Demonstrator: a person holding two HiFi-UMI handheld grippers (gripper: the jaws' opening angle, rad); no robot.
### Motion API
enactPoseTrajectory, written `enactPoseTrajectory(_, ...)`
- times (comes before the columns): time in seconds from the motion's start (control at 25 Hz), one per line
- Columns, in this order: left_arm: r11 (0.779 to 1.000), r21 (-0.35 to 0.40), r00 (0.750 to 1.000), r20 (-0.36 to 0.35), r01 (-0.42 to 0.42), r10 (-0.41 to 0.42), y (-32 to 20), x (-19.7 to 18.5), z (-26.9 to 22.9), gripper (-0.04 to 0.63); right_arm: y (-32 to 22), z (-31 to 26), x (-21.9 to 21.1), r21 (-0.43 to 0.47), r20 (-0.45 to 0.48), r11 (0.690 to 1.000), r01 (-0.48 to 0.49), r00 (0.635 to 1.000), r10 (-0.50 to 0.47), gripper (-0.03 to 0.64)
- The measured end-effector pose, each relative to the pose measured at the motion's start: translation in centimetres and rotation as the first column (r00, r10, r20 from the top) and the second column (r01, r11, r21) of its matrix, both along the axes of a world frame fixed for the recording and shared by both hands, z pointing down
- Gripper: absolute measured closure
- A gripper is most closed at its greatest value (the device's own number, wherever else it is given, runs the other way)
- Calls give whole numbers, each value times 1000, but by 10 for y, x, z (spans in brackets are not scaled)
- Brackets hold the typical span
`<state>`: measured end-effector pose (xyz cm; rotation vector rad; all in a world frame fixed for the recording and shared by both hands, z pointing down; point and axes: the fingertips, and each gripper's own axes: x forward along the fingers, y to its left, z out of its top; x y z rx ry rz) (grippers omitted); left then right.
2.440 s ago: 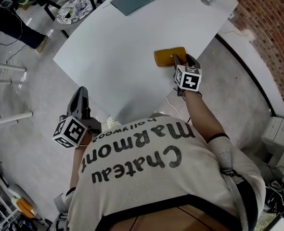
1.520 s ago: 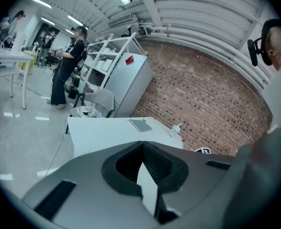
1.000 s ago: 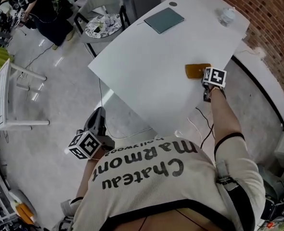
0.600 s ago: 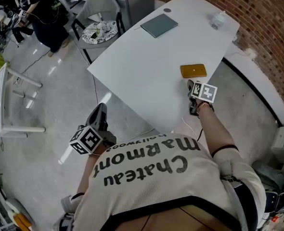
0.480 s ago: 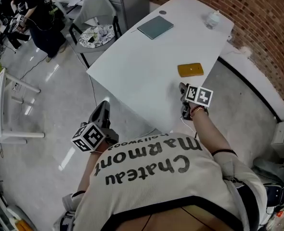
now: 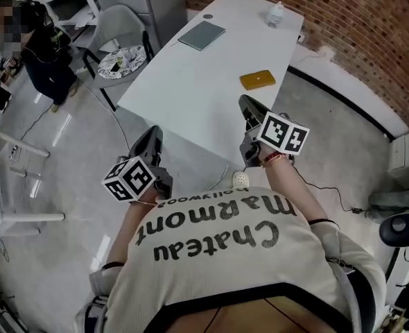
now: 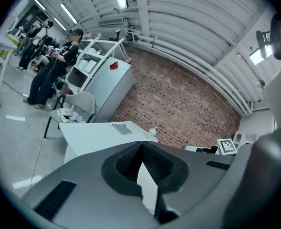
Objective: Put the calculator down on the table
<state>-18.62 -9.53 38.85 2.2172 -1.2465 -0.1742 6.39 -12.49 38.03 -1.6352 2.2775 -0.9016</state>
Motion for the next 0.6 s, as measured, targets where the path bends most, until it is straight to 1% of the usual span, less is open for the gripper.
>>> enactPoseTrajectory(0.08,998,48,999,-12,-44,45,8,0,-14,594,19,-22,-6,89,20,996,-29,999,28,614)
enactPoseTrajectory(0.16,993,90,997,-19,-71,73,17,-3,-27,594,35,-36,-10,155,-8,986,-61,998,62,614)
enactPoseTrajectory(0.2,991,104,997,-18,-79,81,21,-5,-32,594,43,-40,-13,171,-29,982,-74,996,80,614)
enactPoseTrajectory(0.28,988,122,995,-6,-95,96,29,-9,-38,594,55,-43,-16,179,-75,978,-104,990,119,614)
enactPoseTrajectory(0.36,986,129,994,11,-108,107,34,-13,-39,594,64,-42,-16,169,-145,976,-140,976,165,614)
enactPoseTrajectory(0.48,989,123,996,17,-85,84,39,-26,-35,594,73,-33,-20,147,-251,974,-170,947,203,614)
enactPoseTrajectory(0.6,992,103,997,10,-72,72,42,-35,-30,594,79,-26,-25,120,-260,975,-185,942,211,614)
